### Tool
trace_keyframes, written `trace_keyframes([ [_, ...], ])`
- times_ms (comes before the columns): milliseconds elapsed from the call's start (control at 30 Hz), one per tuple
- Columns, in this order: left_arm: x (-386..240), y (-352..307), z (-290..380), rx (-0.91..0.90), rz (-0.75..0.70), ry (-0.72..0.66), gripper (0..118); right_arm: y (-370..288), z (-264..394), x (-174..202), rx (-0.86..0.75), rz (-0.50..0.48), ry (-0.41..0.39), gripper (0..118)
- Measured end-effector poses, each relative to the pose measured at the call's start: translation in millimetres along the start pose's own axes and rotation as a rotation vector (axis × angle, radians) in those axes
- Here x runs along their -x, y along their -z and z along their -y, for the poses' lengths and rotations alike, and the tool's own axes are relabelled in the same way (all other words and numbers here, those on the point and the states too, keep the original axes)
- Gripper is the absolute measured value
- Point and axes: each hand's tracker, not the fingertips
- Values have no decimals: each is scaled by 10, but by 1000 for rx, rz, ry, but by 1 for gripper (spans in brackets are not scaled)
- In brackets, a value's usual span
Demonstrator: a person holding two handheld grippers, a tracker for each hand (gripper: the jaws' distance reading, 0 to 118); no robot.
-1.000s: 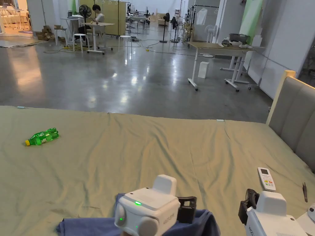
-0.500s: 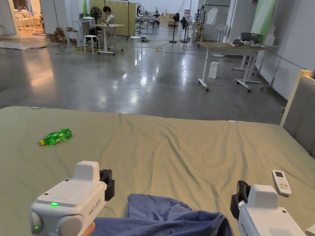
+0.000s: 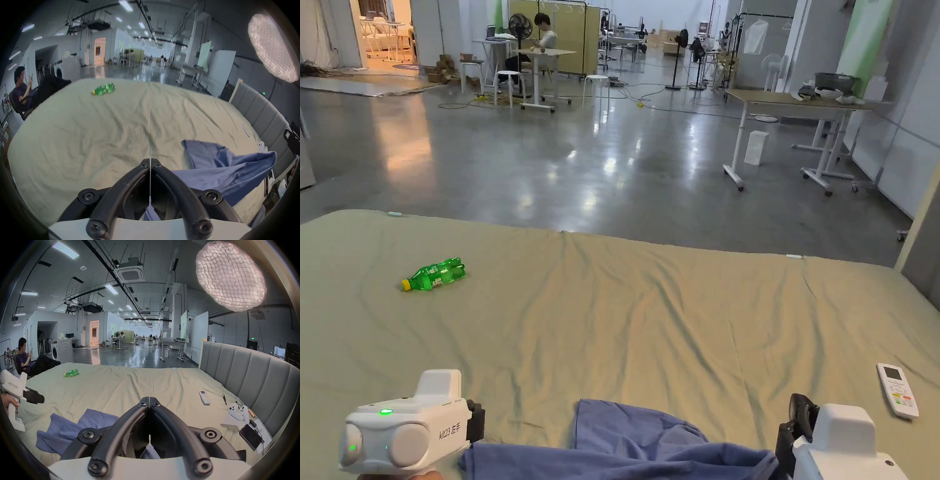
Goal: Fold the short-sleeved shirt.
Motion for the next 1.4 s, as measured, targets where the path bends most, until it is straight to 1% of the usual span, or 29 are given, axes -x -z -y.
trace_keyframes([
  [33, 21, 101, -5, 27, -8, 7, 6, -10, -19, 5, 5, 1, -1, 0],
  [67, 29, 217, -17, 64, -32, 18, 17, -12, -17, -1, 10, 4, -2, 0],
  [100, 53, 341, -9, 101, -28, 27, 39, -8, -1, -15, 17, 8, -3, 0],
  [133, 63, 432, -3, 124, -21, 33, 55, -5, 15, -30, 21, 11, -4, 0],
  [167, 76, 532, -2, 135, -12, 29, 66, -2, 42, -51, 27, 14, -6, 0],
  [200, 89, 625, 0, 160, 0, 26, 72, 2, 66, -72, 33, 19, -8, 0],
  [233, 86, 686, 15, 175, -5, 26, 72, 7, 82, -90, 39, 25, -9, 0],
  [367, 32, 873, 111, 248, -70, 60, 72, -15, 145, -182, 70, 46, -11, 0],
  [433, -7, 939, 166, 304, -89, 83, 69, -33, 162, -220, 83, 56, -10, 0],
  [467, -34, 969, 190, 316, -85, 98, 62, -41, 173, -239, 90, 61, -9, 0],
  [500, -63, 943, 240, 311, -82, 106, 49, -43, 187, -253, 96, 65, -9, 0],
  [533, -103, 940, 261, 307, -79, 113, 41, -43, 199, -263, 102, 68, -9, 0],
  [600, -244, 926, 288, 272, -96, 184, 10, -20, 265, -287, 114, 73, -6, 0],
  [667, -329, 921, 337, 277, -70, 225, 9, -10, 282, -301, 125, 74, 3, 0],
  [700, -368, 926, 353, 289, -103, 261, 8, 3, 302, -312, 131, 74, 8, 0],
  [733, -385, 914, 342, 286, -97, 269, 8, 15, 321, -326, 138, 73, 12, 0],
  [833, -296, 795, 324, 264, -73, 233, 7, 25, 344, -364, 184, 70, 10, 0],
  [867, -279, 735, 311, 250, -67, 216, 7, 40, 367, -386, 239, 73, 3, 0],
  [933, -212, 608, 302, 214, -65, 213, 7, 89, 440, -450, 308, 43, 23, 0],
  [967, -199, 533, 298, 193, -59, 215, 7, 141, 557, -500, 395, 27, 63, 0],
  [1000, -183, 459, 295, 171, -55, 209, 7, 174, 616, -539, 428, 34, 42, 1],
  [1033, -139, 415, 290, 159, -47, 199, 7, 181, 672, -560, 449, 46, 48, 2],
  [1067, -104, 352, 285, 151, -41, 192, 7, 193, 751, -575, 485, 48, 45, 9],
  [1133, -54, 256, 285, 130, -50, 181, 7, 189, 875, -572, 562, 29, 28, 44],
  [1167, -5, 216, 287, 124, -56, 176, 7, 203, 966, -565, 607, 8, 19, 53],
  [1233, 61, 150, 301, 115, -68, 165, 7, 188, 1009, -492, 648, -30, 16, 53],
  [1333, 70, 21, 337, 109, -73, 155, 7, 271, 1147, -369, 680, -48, 8, 55],
  [1400, 64, -13, 373, 106, -68, 159, 7, 432, 1359, -319, 705, -64, 2, 54],
])
